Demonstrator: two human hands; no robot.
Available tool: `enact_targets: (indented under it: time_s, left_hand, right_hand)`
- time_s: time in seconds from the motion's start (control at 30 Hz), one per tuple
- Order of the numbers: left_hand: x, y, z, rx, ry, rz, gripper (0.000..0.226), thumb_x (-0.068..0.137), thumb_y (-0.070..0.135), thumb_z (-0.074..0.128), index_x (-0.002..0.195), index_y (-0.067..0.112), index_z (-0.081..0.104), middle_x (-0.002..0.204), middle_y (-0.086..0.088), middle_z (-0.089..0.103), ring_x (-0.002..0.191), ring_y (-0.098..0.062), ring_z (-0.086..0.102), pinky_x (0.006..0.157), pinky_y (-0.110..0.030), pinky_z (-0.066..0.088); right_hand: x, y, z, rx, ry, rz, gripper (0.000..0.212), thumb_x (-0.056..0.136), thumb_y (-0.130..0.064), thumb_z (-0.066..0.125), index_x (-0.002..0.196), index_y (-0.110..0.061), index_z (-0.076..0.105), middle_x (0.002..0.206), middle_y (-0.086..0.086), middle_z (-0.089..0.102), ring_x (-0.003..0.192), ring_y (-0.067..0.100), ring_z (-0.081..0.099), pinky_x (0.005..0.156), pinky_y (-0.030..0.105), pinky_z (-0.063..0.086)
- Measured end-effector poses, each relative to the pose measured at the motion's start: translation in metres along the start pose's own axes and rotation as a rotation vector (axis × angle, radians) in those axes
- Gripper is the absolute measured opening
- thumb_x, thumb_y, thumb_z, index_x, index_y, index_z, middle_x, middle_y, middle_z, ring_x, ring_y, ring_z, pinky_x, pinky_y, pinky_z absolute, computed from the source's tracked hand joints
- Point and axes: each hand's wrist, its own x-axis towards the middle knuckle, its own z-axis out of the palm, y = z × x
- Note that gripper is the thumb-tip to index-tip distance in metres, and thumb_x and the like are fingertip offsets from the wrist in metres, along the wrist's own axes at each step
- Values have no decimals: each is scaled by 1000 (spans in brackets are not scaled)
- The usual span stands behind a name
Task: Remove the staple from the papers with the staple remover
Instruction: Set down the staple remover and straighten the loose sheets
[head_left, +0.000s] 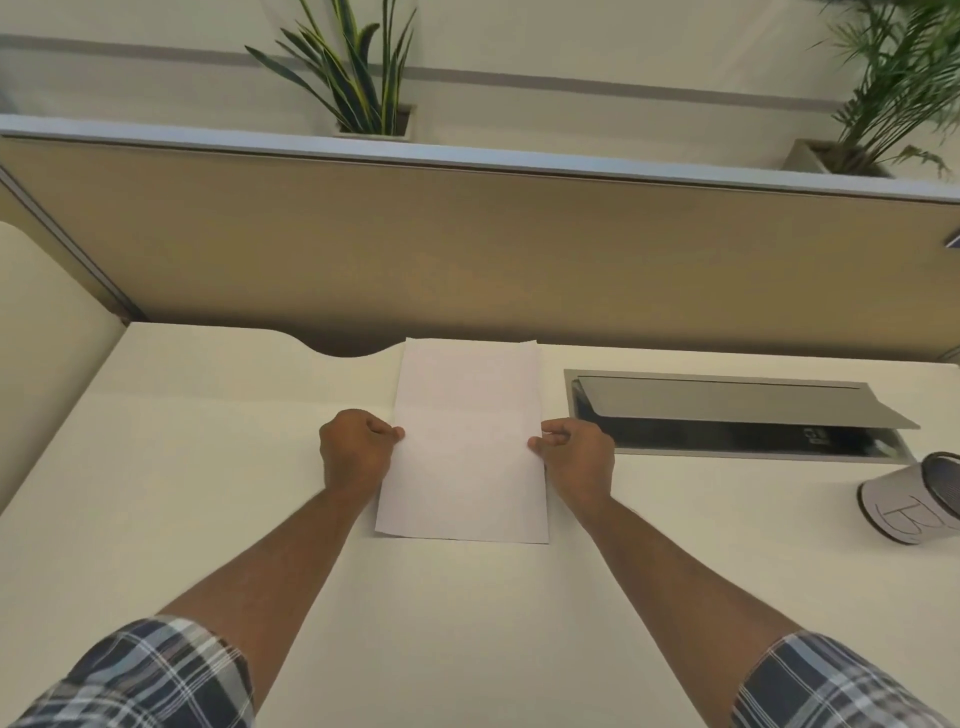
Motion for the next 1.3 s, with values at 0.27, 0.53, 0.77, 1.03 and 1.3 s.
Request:
enact_targets:
  time_s: [0.27,0.53,0.77,1.03,1.3]
  left_hand:
    - [6,-5,0,66,48,22,25,79,26,85,67,16,66,68,4,62,71,-23,61,70,-28,46]
    - [3,-6,2,110,65,41,24,83,29,82,71,13,67,76,-3,68,80,-30,66,76,-33,52]
    - [-2,-9,2,113,31,32,22,84,27,80,91,6,74,98,-9,74,96,-32,69,81,-32,50]
    - [-37,-4,-5,248,-143,111,62,91,38,70,140,3,54,138,-16,59,132,-32,52,109,-40,42]
    - [-124,2,-26,344,-251,278,69,98,40,60,154,10,35,157,-10,40,145,-27,38,115,-39,33]
  right_hand:
    - [6,0,8,-98,-13,-56,26,83,-25,83,106,-16,78,73,-17,63,95,18,66,82,23,44]
    - [6,-1,10,-135,-34,-70,24,86,-22,79,110,-15,76,80,-9,66,96,18,67,82,25,48]
    - [1,-2,7,-126,-83,-87,29,90,-21,74,117,-11,73,82,-1,70,89,17,61,97,26,41]
    - [-27,-5,-13,-166,-248,-88,20,87,-26,74,83,-16,56,87,2,57,86,23,59,66,28,45]
    - [-94,14,-60,-320,-341,-131,69,96,-40,66,155,-15,40,158,2,44,145,22,41,116,34,34]
